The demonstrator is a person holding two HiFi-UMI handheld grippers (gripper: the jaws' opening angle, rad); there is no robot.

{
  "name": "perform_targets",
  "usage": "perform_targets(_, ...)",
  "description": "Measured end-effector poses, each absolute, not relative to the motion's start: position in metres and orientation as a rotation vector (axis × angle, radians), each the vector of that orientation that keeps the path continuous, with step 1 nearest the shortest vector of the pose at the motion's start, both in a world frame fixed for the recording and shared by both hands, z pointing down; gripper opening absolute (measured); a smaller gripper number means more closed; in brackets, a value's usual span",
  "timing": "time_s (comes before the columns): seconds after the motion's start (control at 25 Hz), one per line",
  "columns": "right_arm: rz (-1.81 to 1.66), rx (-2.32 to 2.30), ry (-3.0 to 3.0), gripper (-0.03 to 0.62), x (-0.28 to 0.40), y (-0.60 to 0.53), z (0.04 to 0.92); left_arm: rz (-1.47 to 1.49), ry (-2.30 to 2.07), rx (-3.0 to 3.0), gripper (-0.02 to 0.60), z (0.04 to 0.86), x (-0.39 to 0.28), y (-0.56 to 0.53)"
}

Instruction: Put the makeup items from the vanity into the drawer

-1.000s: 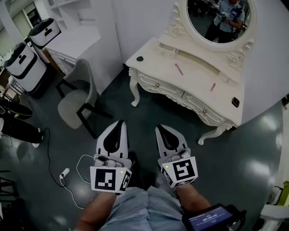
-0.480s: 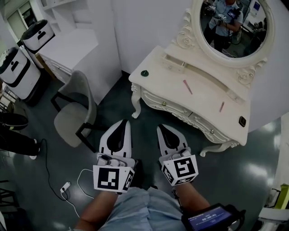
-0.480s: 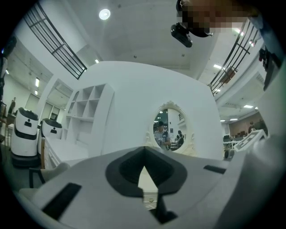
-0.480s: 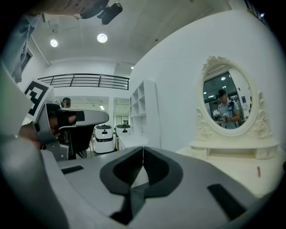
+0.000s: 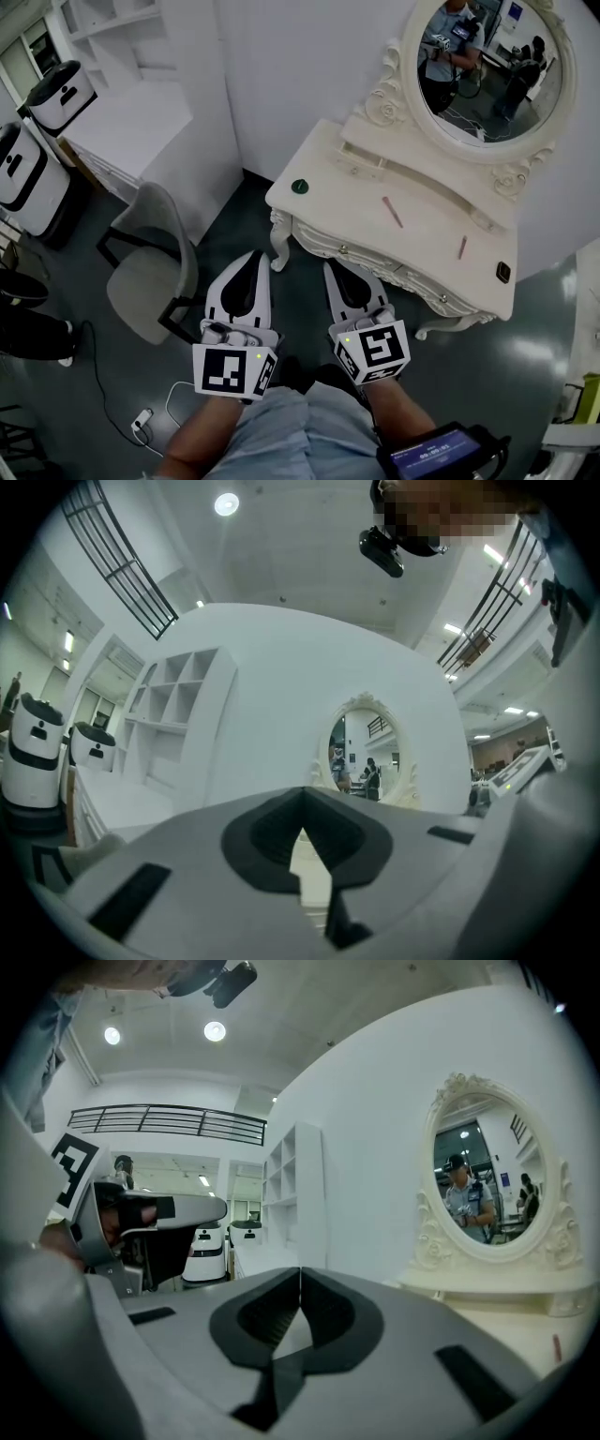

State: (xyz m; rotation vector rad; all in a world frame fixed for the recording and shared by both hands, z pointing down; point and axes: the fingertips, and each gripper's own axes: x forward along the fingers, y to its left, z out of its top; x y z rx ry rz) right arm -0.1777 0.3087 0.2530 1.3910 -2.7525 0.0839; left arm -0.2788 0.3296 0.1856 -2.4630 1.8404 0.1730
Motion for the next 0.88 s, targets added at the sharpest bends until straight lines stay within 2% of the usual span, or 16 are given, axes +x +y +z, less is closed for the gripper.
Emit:
perform_targets(0.4, 0.143, 1.414, -2.707, 0.003, -0.166, 0.239, 0.276, 0.115, 1.835, -2.529, 0.0, 0.21, -0.269, 0.255)
perform_targets(0.88, 0.226, 1.258, -2.762, 0.003, -0.174, 0.084, 0.29, 0.032, 1.907, -2.478, 0.0, 0.209, -0.259, 0.105)
